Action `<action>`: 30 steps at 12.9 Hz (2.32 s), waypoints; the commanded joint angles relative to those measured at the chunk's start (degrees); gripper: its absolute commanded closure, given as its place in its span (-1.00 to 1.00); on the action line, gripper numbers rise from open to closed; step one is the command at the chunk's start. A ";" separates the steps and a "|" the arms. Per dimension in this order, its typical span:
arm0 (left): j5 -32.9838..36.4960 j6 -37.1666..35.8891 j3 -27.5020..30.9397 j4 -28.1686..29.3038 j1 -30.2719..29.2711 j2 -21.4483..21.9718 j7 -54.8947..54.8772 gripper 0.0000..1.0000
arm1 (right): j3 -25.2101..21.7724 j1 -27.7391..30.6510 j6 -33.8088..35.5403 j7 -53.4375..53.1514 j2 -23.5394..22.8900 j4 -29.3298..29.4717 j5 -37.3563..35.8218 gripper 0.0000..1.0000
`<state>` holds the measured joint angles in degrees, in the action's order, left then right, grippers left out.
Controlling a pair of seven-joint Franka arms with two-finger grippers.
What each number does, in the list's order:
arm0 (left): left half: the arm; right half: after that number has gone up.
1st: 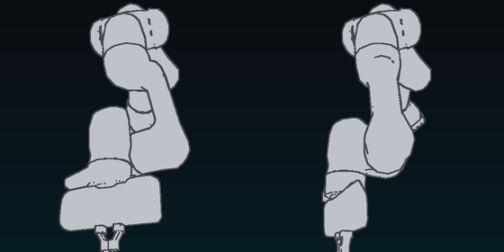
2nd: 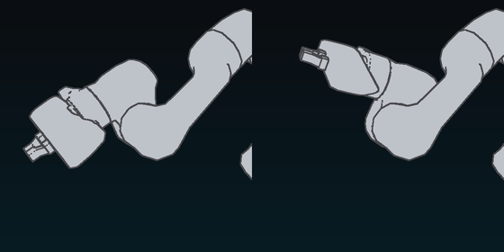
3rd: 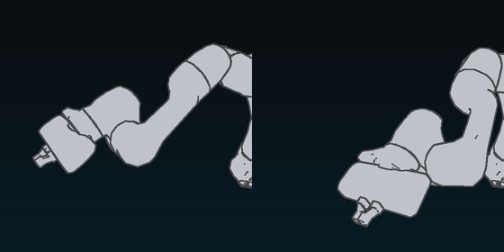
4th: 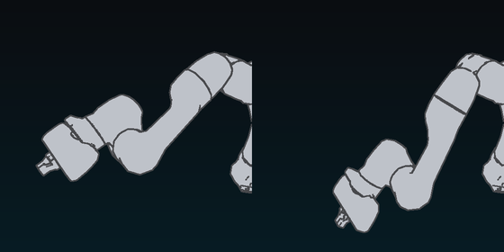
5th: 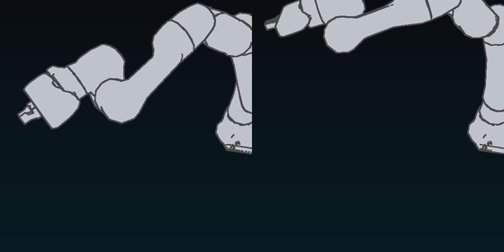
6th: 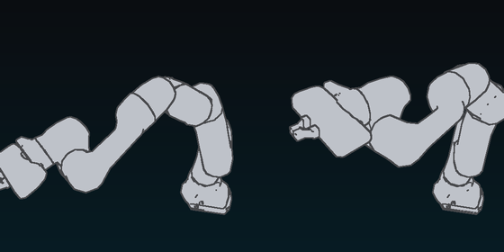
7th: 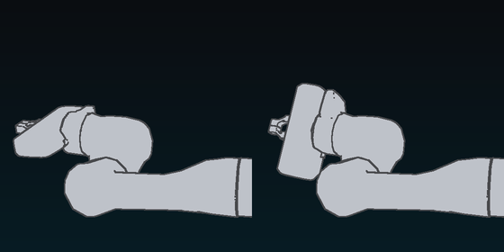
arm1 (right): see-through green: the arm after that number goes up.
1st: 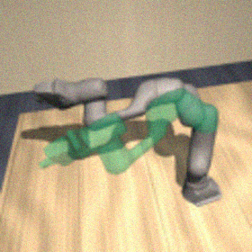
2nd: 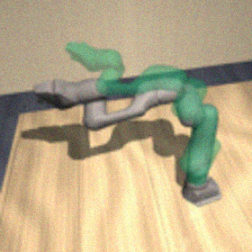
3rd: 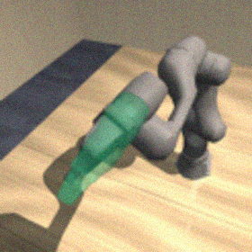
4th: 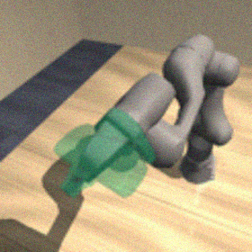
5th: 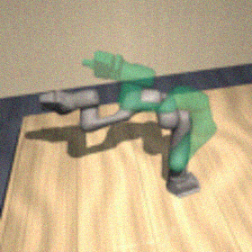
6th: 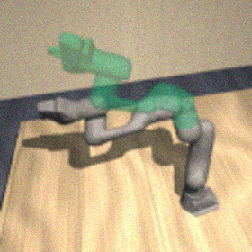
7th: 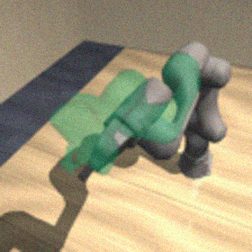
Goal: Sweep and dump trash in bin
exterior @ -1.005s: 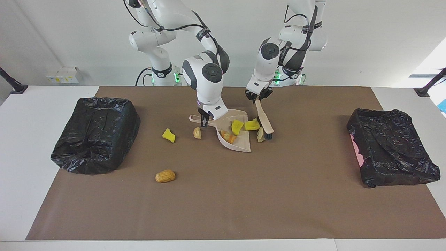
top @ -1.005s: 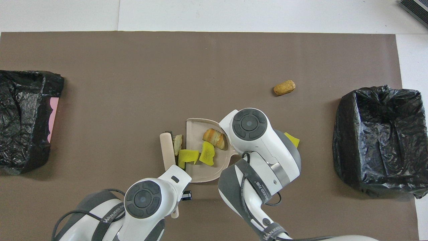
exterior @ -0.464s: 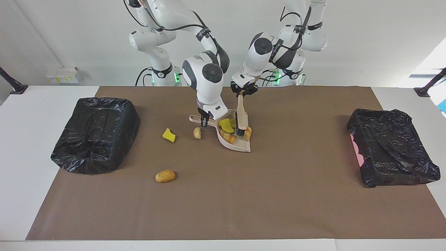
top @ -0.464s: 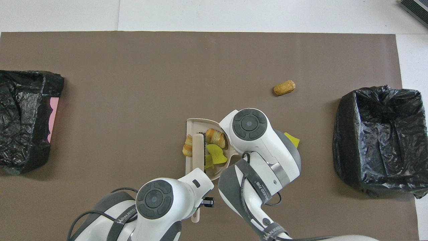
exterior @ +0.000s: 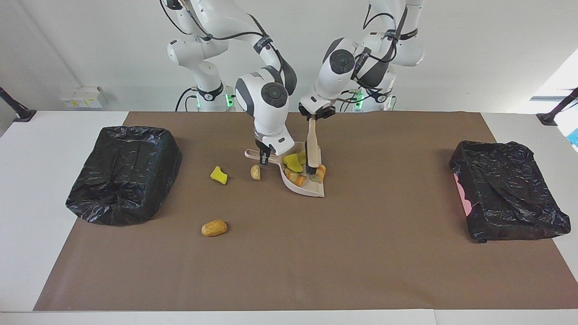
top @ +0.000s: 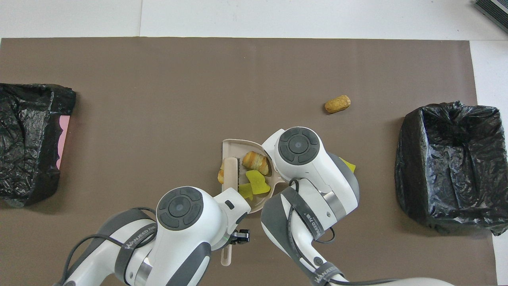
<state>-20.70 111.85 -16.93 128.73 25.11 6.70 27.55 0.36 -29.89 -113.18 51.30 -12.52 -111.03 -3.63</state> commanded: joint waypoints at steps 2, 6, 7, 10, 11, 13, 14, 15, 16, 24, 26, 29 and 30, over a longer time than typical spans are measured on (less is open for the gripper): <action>2.69 -1.81 -0.30 0.56 -1.29 1.65 8.21 1.00 | 0.43 2.72 -0.12 1.52 1.80 0.02 -0.06 1.00; 2.69 -1.11 -0.30 1.97 -1.29 2.53 9.80 1.00 | 0.43 5.44 -0.38 5.91 2.68 0.37 0.38 1.00; 2.69 -1.02 -0.30 3.01 -1.29 3.40 9.80 1.00 | 0.43 6.24 -0.29 7.31 3.29 0.46 0.56 1.00; 2.69 -0.06 -1.43 7.93 0.28 6.66 13.30 1.00 | 0.34 10.27 -0.03 14.95 4.70 1.16 5.47 1.00; 2.69 1.51 -2.40 8.99 1.51 7.27 15.06 1.00 | 0.34 11.50 0.93 16.89 4.87 1.86 5.57 1.00; 2.69 6.60 -7.38 13.36 1.87 9.37 18.22 1.00 | 0.43 15.80 5.40 21.28 4.88 4.76 5.74 1.00; 2.69 8.45 -10.12 16.18 1.87 10.87 19.81 1.00 | 0.43 18.00 7.07 24.17 4.88 6.08 6.18 1.00; 2.69 10.30 -13.01 17.86 1.78 11.66 21.39 1.00 | 0.35 20.54 8.92 27.77 4.88 7.22 7.31 1.00; 2.69 10.84 -15.31 18.31 1.78 11.67 23.75 1.00 | 0.08 23.53 10.07 31.20 4.96 7.58 7.41 1.00; -5.30 10.32 -18.14 18.84 1.87 10.88 16.49 1.00 | -0.36 45.76 15.00 55.10 10.76 7.67 3.12 1.00; -5.49 10.32 -18.14 18.84 1.87 10.44 16.40 1.00 | -0.45 51.48 14.65 61.17 11.29 7.67 0.31 1.00; -5.49 10.06 -18.05 18.67 1.52 9.92 16.31 0.60 | -0.36 58.08 12.12 66.81 11.82 7.67 -6.27 1.00; -5.49 10.05 -17.97 18.67 1.26 9.91 16.05 0.27 | -0.45 59.75 10.01 69.09 11.99 7.67 -9.52 1.00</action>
<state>-24.84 121.39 -35.25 146.59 26.50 16.08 45.12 -0.84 27.46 -101.02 117.21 -1.61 -103.11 -8.97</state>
